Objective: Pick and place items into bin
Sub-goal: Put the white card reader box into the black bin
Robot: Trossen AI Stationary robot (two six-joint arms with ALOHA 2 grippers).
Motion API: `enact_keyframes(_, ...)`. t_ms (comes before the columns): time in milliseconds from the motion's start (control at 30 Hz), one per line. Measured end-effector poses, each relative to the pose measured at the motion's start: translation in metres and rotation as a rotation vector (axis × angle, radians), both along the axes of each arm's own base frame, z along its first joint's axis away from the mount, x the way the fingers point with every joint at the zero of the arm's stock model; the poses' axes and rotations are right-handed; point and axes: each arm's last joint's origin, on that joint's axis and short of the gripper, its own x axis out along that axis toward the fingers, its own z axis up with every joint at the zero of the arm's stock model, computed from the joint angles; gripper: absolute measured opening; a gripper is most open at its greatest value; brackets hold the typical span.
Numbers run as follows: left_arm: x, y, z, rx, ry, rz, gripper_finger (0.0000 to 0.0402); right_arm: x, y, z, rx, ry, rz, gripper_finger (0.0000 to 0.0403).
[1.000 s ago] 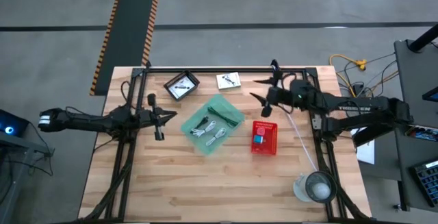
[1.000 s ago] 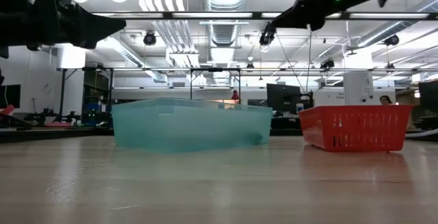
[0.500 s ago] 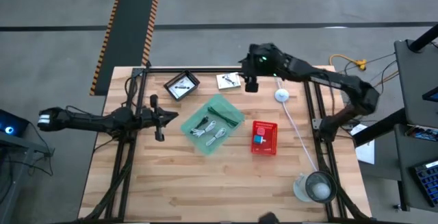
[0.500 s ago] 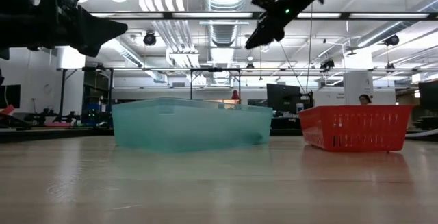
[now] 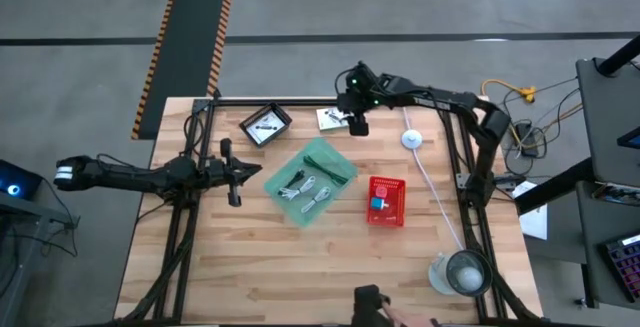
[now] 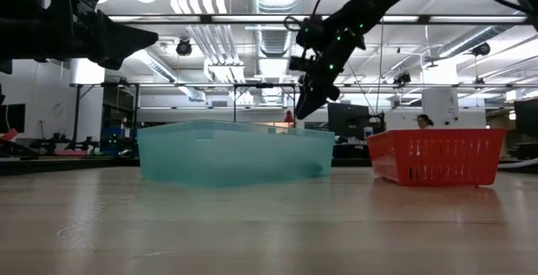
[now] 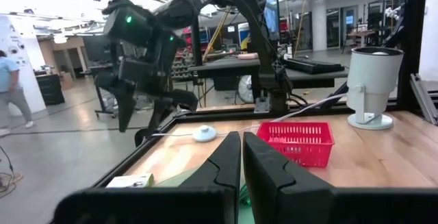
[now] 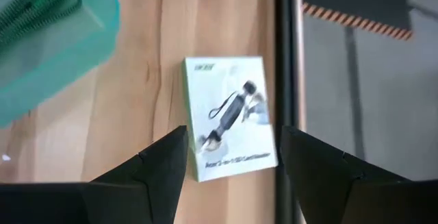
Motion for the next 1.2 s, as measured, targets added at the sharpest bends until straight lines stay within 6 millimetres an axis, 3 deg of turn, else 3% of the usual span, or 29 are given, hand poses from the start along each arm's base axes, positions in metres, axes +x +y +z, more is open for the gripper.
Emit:
enact_keyframes(533,0.001,0.0,-0.001,0.0,0.008,0.0,0.0002,0.017,-0.011,-0.056,0.128,0.112,0.041,0.0219)
enact_keyframes(967,0.002,0.0,-0.003,0.0,0.032,-0.001,0.0002,0.021,-0.046,-0.071,0.251,0.199,0.011,0.0219)
enact_keyframes(1200,0.003,0.0,-0.004,0.001,0.044,-0.001,0.0002,0.025,-0.053,-0.085,0.274,0.243,0.033,0.0219)
